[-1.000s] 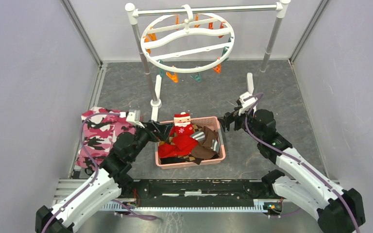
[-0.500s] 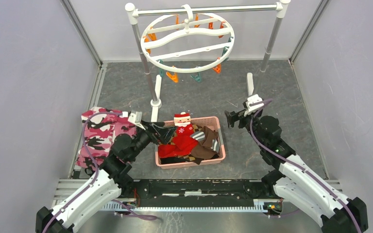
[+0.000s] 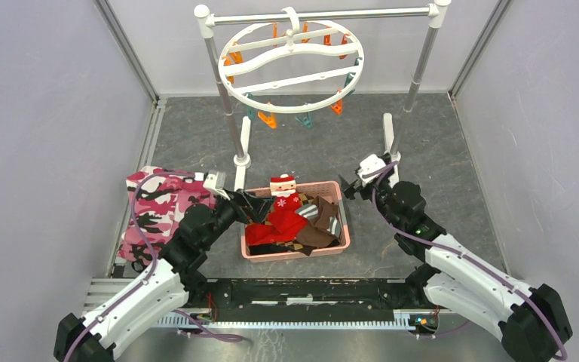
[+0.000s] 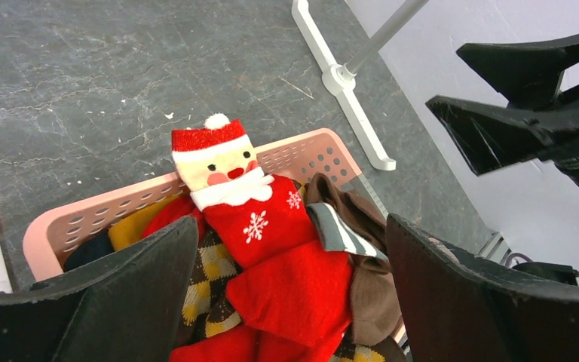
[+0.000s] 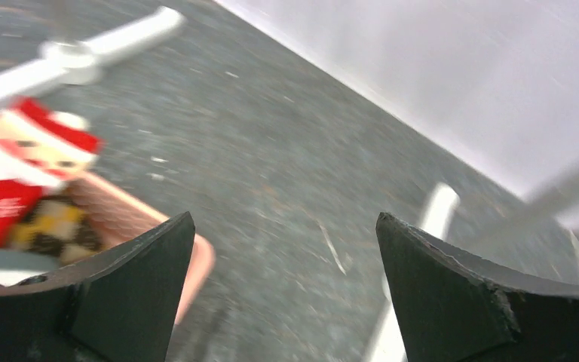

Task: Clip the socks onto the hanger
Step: Pick up the sock from the bin.

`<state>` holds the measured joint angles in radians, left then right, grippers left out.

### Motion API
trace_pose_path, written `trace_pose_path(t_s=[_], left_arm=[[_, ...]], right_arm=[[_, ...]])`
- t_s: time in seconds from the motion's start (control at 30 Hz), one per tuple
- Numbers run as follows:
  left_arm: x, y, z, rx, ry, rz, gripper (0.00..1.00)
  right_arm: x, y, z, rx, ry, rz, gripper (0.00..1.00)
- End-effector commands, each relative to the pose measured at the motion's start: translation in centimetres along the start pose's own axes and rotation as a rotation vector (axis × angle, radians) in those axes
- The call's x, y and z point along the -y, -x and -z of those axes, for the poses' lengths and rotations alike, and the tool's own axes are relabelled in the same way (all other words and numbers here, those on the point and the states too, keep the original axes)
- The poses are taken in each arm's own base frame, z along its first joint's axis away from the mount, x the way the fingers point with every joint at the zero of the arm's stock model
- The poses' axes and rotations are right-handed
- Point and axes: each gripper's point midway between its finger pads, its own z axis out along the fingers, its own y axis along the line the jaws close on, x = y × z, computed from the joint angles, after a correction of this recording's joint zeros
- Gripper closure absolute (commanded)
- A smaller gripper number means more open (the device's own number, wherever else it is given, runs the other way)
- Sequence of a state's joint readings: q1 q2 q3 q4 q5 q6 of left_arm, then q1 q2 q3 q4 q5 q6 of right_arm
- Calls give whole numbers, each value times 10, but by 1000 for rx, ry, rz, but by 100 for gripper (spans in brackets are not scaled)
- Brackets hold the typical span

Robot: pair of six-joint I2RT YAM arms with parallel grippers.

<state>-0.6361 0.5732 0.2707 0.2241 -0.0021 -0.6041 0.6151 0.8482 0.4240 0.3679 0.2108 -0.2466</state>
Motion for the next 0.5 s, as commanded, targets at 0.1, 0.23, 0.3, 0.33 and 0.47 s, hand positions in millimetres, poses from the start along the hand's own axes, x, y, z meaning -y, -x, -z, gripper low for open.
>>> trace_pose_path(t_s=[0.1, 0.23, 0.3, 0.33, 0.47], left_arm=[[15, 26, 5, 82, -41, 6, 0], [16, 28, 8, 80, -43, 1, 0], [18, 30, 10, 94, -54, 4, 0], [19, 31, 11, 101, -58, 5, 0], [18, 30, 10, 88, -52, -2, 0]], right_arm=[[-106, 67, 7, 225, 581, 97, 2], [-124, 61, -3, 183, 622, 135, 2], [-126, 57, -8, 183, 622, 167, 2], [-125, 57, -7, 202, 618, 182, 2], [-122, 52, 10, 346, 589, 289, 2]])
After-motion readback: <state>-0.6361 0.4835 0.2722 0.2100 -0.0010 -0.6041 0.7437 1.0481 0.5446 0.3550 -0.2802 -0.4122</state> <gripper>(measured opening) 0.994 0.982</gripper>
